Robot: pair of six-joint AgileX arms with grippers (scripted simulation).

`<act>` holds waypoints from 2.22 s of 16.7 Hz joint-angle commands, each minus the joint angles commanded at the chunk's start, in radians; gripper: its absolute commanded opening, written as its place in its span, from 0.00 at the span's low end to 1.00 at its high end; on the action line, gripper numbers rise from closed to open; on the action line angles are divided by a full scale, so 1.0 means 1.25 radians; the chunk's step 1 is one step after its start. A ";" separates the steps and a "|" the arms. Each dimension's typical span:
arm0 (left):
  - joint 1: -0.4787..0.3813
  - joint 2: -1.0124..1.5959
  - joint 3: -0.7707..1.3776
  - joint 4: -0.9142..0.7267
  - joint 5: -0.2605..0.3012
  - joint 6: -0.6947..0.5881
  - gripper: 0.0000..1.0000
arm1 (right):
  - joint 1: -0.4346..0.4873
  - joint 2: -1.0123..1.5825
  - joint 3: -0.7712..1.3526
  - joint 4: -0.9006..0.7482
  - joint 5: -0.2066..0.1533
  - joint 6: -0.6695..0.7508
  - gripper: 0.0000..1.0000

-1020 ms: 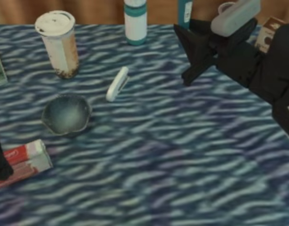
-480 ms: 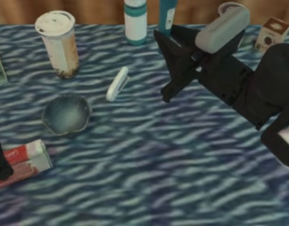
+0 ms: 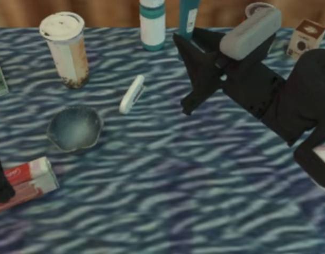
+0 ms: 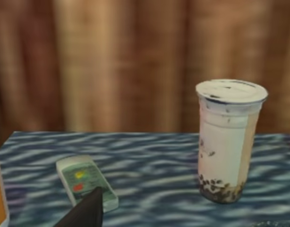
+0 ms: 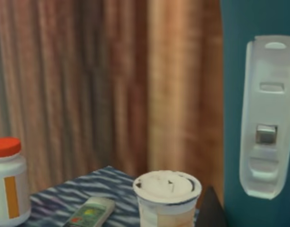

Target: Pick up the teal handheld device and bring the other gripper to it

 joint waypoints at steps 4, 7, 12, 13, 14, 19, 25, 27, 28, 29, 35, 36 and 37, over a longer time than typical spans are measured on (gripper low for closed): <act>-0.016 0.053 0.042 0.025 0.046 0.007 1.00 | 0.000 0.000 0.000 0.000 0.000 0.000 0.00; -0.045 0.182 0.129 0.074 0.137 0.020 1.00 | 0.000 0.000 0.000 0.000 0.000 0.000 0.00; -0.110 0.511 0.313 0.178 0.340 0.048 1.00 | 0.000 0.000 0.000 0.000 0.000 0.000 0.00; -0.124 0.581 0.350 0.198 0.381 0.053 1.00 | 0.000 0.000 0.000 0.000 0.000 0.000 0.00; -0.137 0.649 0.386 0.218 0.422 0.058 1.00 | 0.000 0.000 0.000 0.000 0.000 0.000 0.00; -0.194 0.909 0.545 0.309 0.595 0.080 1.00 | 0.000 0.000 0.000 0.000 0.000 0.000 0.00; -0.221 1.026 0.626 0.358 0.677 0.093 1.00 | 0.000 0.000 0.000 0.000 0.000 0.000 0.00; -0.221 1.026 0.626 0.358 0.677 0.093 1.00 | 0.000 0.000 0.000 0.000 0.000 0.000 0.00; -0.216 1.023 0.623 0.356 0.675 0.093 1.00 | 0.000 0.000 0.000 0.000 0.000 0.000 0.00; -0.219 1.025 0.625 0.357 0.674 0.093 1.00 | 0.000 0.000 0.000 0.000 0.000 0.000 0.00; -0.321 1.159 0.735 0.389 0.579 0.088 1.00 | 0.000 0.000 0.000 0.000 0.000 0.000 0.00; -0.342 1.188 0.758 0.395 0.558 0.087 1.00 | 0.000 0.000 0.000 0.000 0.000 0.000 0.00; -0.361 1.215 0.780 0.401 0.539 0.085 1.00 | 0.000 0.000 0.000 0.000 0.000 0.000 0.00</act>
